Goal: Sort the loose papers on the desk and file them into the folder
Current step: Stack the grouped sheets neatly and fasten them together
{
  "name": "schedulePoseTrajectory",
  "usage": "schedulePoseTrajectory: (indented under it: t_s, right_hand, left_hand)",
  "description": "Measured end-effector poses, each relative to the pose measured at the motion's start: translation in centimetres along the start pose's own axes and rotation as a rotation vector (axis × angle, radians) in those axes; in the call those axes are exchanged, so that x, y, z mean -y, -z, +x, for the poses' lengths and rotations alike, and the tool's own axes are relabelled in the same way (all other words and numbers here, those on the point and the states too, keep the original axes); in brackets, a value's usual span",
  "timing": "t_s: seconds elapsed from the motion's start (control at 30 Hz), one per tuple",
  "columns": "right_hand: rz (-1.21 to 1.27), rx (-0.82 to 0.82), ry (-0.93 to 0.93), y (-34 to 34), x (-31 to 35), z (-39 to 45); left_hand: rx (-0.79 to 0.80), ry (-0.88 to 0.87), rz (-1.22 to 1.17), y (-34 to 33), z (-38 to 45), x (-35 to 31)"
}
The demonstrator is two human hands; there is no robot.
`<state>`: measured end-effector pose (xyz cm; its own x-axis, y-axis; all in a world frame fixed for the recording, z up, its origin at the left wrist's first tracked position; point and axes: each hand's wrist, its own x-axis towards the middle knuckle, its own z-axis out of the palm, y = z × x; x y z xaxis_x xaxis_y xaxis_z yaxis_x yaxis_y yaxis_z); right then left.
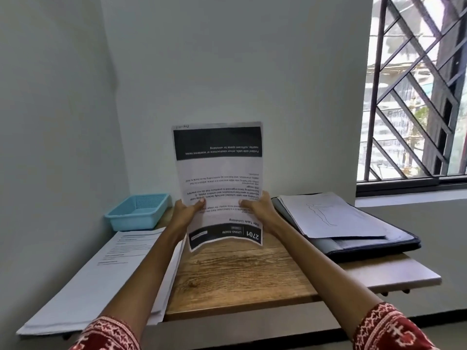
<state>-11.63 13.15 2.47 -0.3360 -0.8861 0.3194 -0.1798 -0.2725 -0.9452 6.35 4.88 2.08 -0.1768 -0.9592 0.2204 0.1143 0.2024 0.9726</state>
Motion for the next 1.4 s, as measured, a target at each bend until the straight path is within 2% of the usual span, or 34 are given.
schedulePoseTrajectory:
  t_s: [0.27, 0.4, 0.5, 0.57, 0.7, 0.77, 0.87, 1.1, 1.3, 1.4]
  right_hand:
    - [0.041, -0.019, -0.035, -0.2, -2.7, -0.5]
    - [0.240, -0.073, -0.084, 0.1, -2.0, 0.4]
    - [0.437, -0.174, -0.181, -0.6, -2.1, 1.3]
    - [0.531, -0.211, -0.255, -1.7, -2.4, 1.5]
    - [0.621, -0.229, -0.329, -4.1, -3.0, 1.3]
    - [0.623, -0.237, -0.327, -4.4, -3.5, 1.3]
    - [0.603, -0.220, -0.296, -4.1, -4.1, 1.4]
    - [0.623, -0.238, -0.100, 4.2, -1.7, 1.7]
    - [0.248, 0.046, -0.079, 7.8, 0.2, 0.4]
    - [0.205, 0.041, -0.073, 8.0, 0.9, -0.1]
  left_hand:
    - [0.073, 0.038, 0.003, 0.7, -1.7, 3.7]
    - [0.034, -0.003, 0.084, 1.3, -0.3, 2.9]
    - [-0.060, 0.072, -0.105, 0.7, 0.6, 2.5]
    - [-0.027, 0.163, -0.277, -0.5, 0.6, 2.3]
    - [0.036, 0.293, -0.492, -3.8, -0.5, 1.9]
    - [-0.055, 0.317, -0.522, -4.8, -1.0, 1.7]
    - [-0.152, 0.275, -0.435, -4.8, -0.9, 1.7]
    - [-0.065, 0.101, -0.156, 1.1, 1.1, -1.4]
    - [0.015, 0.071, -0.040, 3.7, 1.0, -1.7]
    - [0.092, 0.034, 0.069, 3.2, 0.1, -1.7]
